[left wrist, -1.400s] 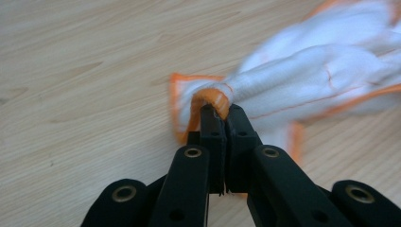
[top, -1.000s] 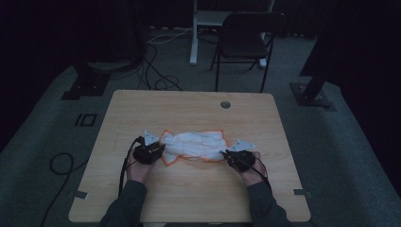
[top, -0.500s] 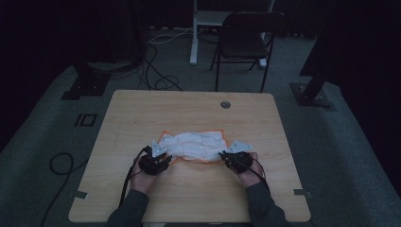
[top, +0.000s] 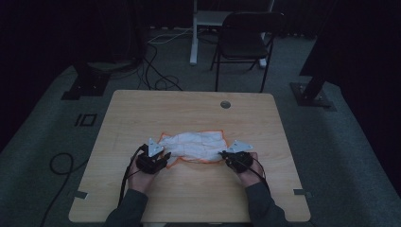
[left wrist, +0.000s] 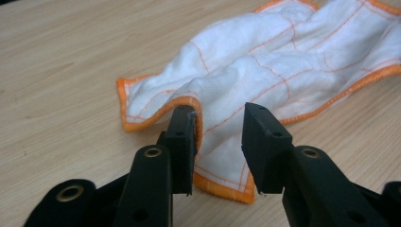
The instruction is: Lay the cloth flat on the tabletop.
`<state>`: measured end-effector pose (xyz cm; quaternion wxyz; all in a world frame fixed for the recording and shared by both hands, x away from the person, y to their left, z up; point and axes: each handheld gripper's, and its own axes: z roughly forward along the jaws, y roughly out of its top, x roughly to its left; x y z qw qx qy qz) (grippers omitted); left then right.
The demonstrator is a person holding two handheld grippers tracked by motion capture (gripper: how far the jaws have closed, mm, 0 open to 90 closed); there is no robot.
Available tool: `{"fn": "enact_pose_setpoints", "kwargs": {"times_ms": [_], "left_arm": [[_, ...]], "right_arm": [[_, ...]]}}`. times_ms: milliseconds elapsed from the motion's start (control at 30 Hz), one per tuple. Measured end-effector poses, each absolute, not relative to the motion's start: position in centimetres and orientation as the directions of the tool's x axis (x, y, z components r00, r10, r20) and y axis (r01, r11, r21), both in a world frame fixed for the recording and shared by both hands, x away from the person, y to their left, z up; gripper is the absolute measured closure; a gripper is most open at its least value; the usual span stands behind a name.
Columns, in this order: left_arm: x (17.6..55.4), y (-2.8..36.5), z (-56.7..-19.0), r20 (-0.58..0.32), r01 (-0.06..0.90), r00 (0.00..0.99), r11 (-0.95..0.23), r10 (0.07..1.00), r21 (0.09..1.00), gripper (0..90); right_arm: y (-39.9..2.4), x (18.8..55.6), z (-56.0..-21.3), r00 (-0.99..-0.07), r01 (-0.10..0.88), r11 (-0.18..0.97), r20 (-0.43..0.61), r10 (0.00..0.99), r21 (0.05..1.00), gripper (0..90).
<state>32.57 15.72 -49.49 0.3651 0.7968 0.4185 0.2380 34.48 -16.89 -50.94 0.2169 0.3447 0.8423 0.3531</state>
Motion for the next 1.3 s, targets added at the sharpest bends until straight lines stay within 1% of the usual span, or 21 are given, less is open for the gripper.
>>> {"fn": "enact_pose_setpoints", "kwargs": {"times_ms": [167, 300, 367, 433, 500, 633, 733, 1000, 1233, 1300], "left_arm": [[32.4, 16.1, -49.0, 0.082, 0.485, 0.525, -0.377, 0.847, 0.789, 61.4], [32.1, 16.5, -48.6, 0.088, 0.478, 0.519, -0.374, 0.85, 0.795, 61.0], [31.9, 16.5, -48.6, 0.085, 0.473, 0.523, -0.372, 0.848, 0.799, 61.8], [31.7, 16.3, -48.7, 0.08, 0.469, 0.541, -0.379, 0.837, 0.798, 65.6], [31.7, 15.7, -49.0, 0.09, 0.469, 0.558, -0.403, 0.825, 0.786, 67.8], [31.6, 14.8, -49.9, 0.082, 0.477, 0.586, -0.425, 0.806, 0.769, 70.7], [31.6, 14.0, -50.7, 0.086, 0.478, 0.611, -0.454, 0.787, 0.752, 70.8], [32.3, 13.2, -53.1, 0.085, 0.516, 0.639, -0.508, 0.764, 0.689, 69.7], [32.8, 13.3, -53.5, 0.086, 0.527, 0.629, -0.505, 0.773, 0.683, 67.5], [32.9, 13.5, -53.6, 0.08, 0.529, 0.627, -0.498, 0.775, 0.687, 69.1]], "right_arm": [[-16.9, 34.5, -50.9, -0.669, 0.427, 0.511, -0.12, 0.734, 0.746, 85.2], [-16.9, 34.5, -50.9, -0.67, 0.427, 0.511, -0.119, 0.733, 0.746, 85.3], [-16.9, 34.5, -50.9, -0.67, 0.426, 0.513, -0.121, 0.732, 0.745, 85.3], [-16.9, 34.5, -51.0, -0.67, 0.426, 0.513, -0.121, 0.732, 0.745, 85.4], [-16.8, 34.5, -51.0, -0.671, 0.425, 0.515, -0.122, 0.731, 0.745, 85.4], [-16.8, 34.5, -51.0, -0.671, 0.426, 0.514, -0.121, 0.731, 0.745, 85.4], [-16.8, 34.4, -50.9, -0.671, 0.426, 0.513, -0.119, 0.731, 0.745, 85.4], [-16.9, 34.5, -50.9, -0.671, 0.428, 0.512, -0.117, 0.732, 0.745, 85.5], [-17.0, 34.5, -50.9, -0.671, 0.428, 0.511, -0.117, 0.732, 0.746, 85.5], [-17.0, 34.5, -50.9, -0.671, 0.426, 0.511, -0.118, 0.732, 0.746, 85.5]]}}
